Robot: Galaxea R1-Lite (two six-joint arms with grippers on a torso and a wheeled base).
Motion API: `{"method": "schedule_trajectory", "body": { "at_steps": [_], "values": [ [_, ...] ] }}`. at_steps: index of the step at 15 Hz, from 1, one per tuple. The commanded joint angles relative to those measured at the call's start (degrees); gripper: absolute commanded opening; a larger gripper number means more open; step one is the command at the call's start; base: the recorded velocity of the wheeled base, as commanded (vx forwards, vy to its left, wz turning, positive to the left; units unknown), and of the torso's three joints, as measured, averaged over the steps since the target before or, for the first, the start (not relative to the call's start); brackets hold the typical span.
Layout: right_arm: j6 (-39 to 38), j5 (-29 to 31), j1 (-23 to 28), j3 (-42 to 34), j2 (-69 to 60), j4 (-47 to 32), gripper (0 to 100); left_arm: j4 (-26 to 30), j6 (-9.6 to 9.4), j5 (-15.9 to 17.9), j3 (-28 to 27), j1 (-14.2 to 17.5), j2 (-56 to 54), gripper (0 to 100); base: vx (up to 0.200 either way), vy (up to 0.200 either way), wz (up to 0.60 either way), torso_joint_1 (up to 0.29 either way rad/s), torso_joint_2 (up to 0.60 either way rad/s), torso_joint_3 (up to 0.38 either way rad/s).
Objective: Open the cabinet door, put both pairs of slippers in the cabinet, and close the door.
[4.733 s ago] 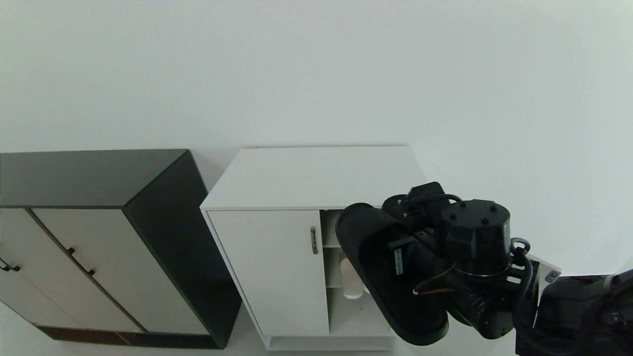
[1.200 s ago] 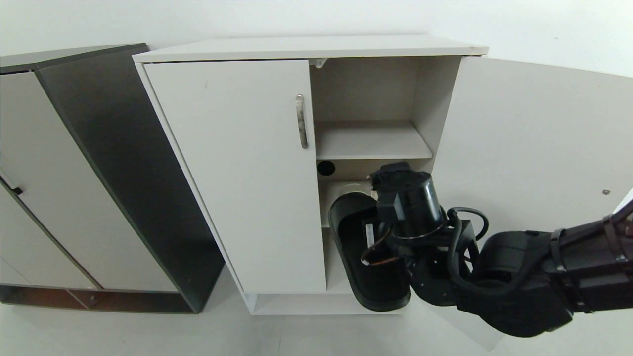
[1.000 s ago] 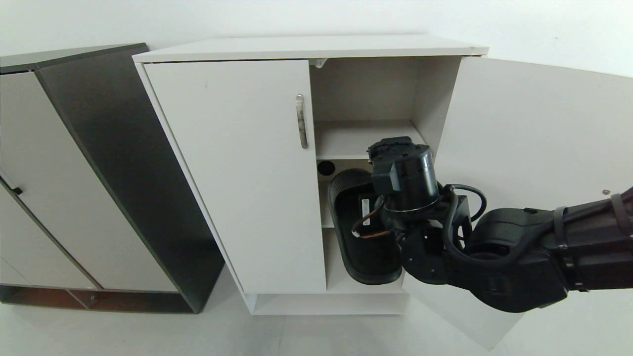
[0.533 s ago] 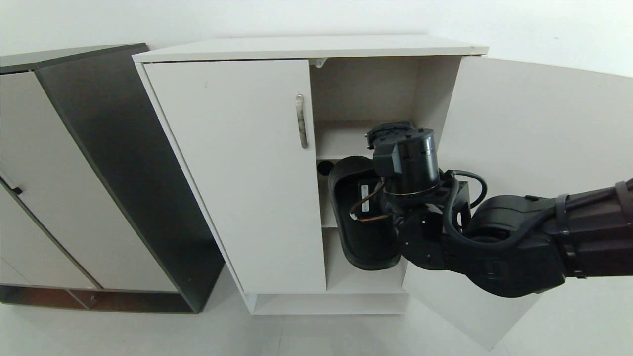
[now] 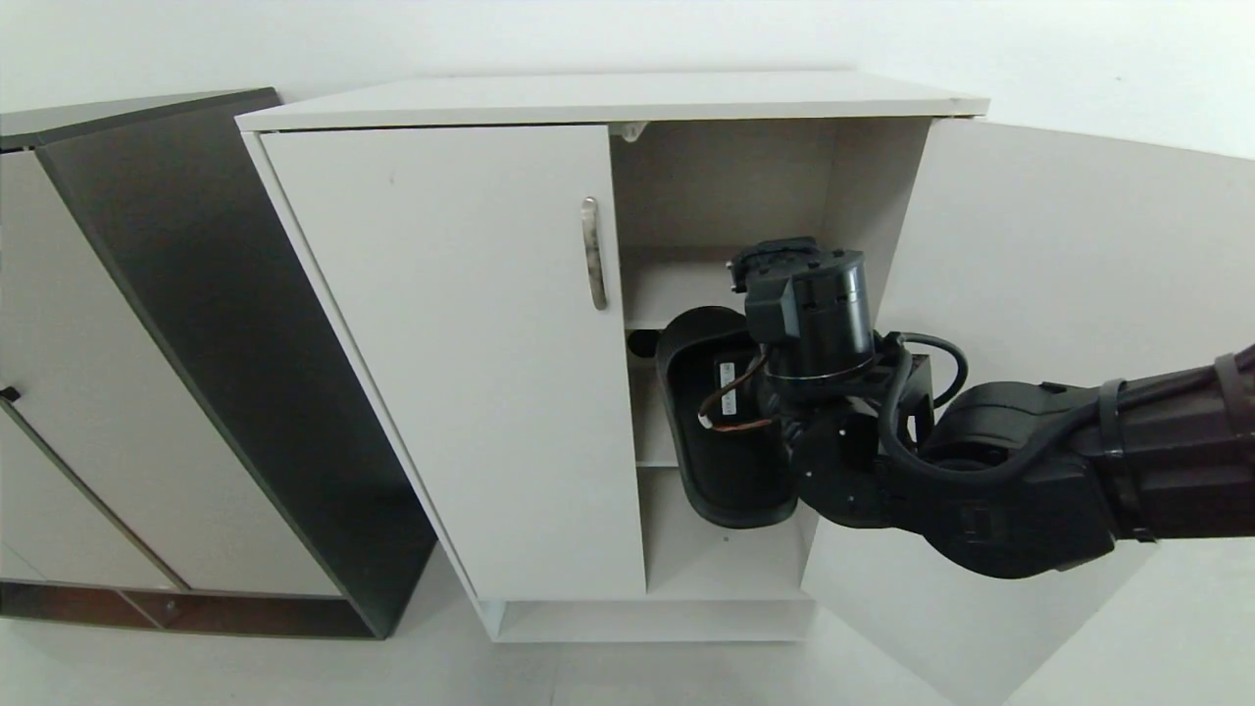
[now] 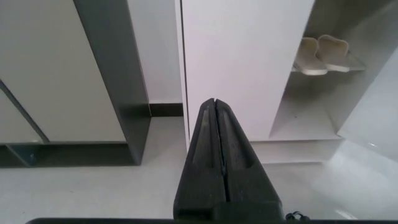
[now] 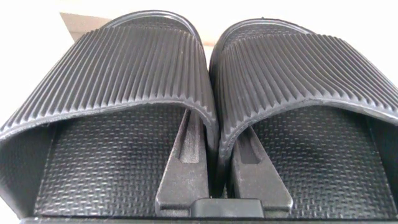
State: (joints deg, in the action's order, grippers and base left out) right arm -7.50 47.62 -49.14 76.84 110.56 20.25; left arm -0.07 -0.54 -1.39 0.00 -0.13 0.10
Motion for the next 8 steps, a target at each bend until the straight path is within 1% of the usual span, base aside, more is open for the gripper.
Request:
{"method": "schedule_trajectory", "body": {
  "at_steps": [1,8],
  "values": [
    [0.1,0.0,0.0,0.3,-0.1,0.1,0,0.0,0.01,0.0,0.0,0.0,0.1,0,0.2,0.0,0.0,-0.002,0.0,0.002],
    [0.3,0.0,0.0,0.1,0.1,0.2,0,0.0,0.01,0.0,0.0,0.0,0.1,0,0.2,0.0,0.0,0.003,0.0,0.002]
  ]
}}
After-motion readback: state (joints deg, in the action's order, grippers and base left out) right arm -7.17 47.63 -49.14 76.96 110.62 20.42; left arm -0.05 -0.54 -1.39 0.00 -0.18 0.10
